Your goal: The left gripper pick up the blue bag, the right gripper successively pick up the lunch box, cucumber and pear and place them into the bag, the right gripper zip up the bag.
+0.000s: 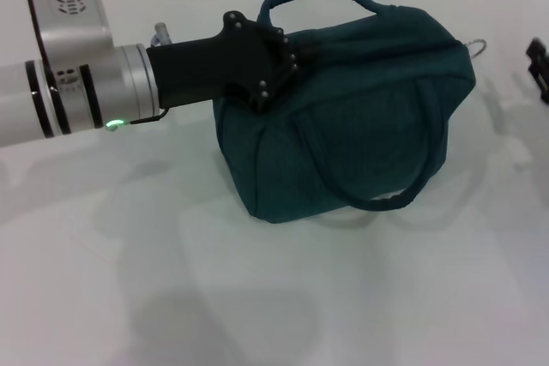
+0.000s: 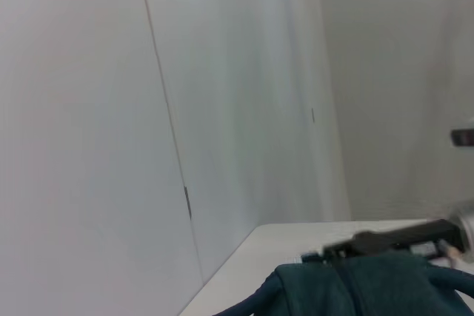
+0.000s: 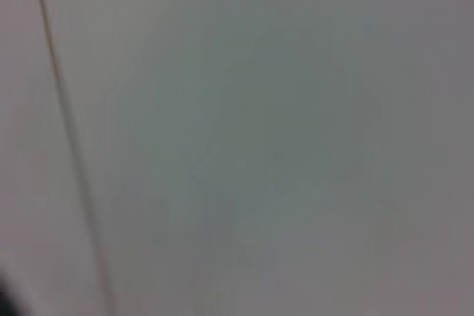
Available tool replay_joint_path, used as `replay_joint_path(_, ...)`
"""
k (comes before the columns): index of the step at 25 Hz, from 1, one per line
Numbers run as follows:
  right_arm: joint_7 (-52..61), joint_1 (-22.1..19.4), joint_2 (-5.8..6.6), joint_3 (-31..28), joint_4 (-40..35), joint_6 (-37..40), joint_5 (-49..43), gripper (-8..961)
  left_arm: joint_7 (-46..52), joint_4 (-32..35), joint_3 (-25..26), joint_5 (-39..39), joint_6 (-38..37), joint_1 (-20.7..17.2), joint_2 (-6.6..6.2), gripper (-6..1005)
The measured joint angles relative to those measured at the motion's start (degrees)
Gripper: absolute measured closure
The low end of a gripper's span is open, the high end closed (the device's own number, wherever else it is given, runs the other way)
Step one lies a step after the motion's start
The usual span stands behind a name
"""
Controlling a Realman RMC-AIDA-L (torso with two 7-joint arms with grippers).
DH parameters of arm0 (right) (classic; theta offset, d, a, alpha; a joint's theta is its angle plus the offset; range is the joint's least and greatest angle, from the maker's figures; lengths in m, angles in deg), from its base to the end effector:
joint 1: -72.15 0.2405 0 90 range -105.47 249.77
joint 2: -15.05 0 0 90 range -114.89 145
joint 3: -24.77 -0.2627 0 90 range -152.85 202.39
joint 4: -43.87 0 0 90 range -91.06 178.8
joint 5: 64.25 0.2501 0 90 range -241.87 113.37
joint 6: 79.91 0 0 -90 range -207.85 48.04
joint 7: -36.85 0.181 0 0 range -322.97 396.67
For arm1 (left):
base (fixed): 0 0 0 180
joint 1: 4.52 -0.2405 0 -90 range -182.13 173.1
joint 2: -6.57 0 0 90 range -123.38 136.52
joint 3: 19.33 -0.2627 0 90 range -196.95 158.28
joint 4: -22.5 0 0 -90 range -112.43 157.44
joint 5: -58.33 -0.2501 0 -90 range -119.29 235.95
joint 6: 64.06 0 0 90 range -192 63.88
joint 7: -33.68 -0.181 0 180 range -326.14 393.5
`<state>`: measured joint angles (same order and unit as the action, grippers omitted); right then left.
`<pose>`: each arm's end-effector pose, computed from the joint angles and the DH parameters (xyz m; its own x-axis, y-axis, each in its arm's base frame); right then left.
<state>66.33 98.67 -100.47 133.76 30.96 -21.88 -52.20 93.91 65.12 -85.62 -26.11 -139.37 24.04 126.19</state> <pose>0.3419 0.4186 -0.0418 0.6129 -0.0883 -0.7852 -0.7640 -0.3200 -0.5603 -0.1993 0.4102 -0.0556 0.8312 -0.1005 0.5468 0.1437 -0.9113 -0.3859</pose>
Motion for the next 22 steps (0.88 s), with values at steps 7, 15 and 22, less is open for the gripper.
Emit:
replay_joint_path(7,-1.1,-0.3,-0.35,2.9,-0.3,11.6,-5.5,568,-0.6,0.0,0.2,-0.1,0.3,0.0,-0.03,983)
replay_joint_path(15,-0.8,0.1,-0.44,3.8,-0.8,16.6,-5.6,580,-0.6,0.0,0.3,-0.1,0.4,0.0,0.03,983)
replay_joint_path(22,0.2,3.0,-0.29,3.2,-2.5,0.3,-5.3,579,-0.6,0.0,0.3,-0.1,0.4,0.0,0.01,983)
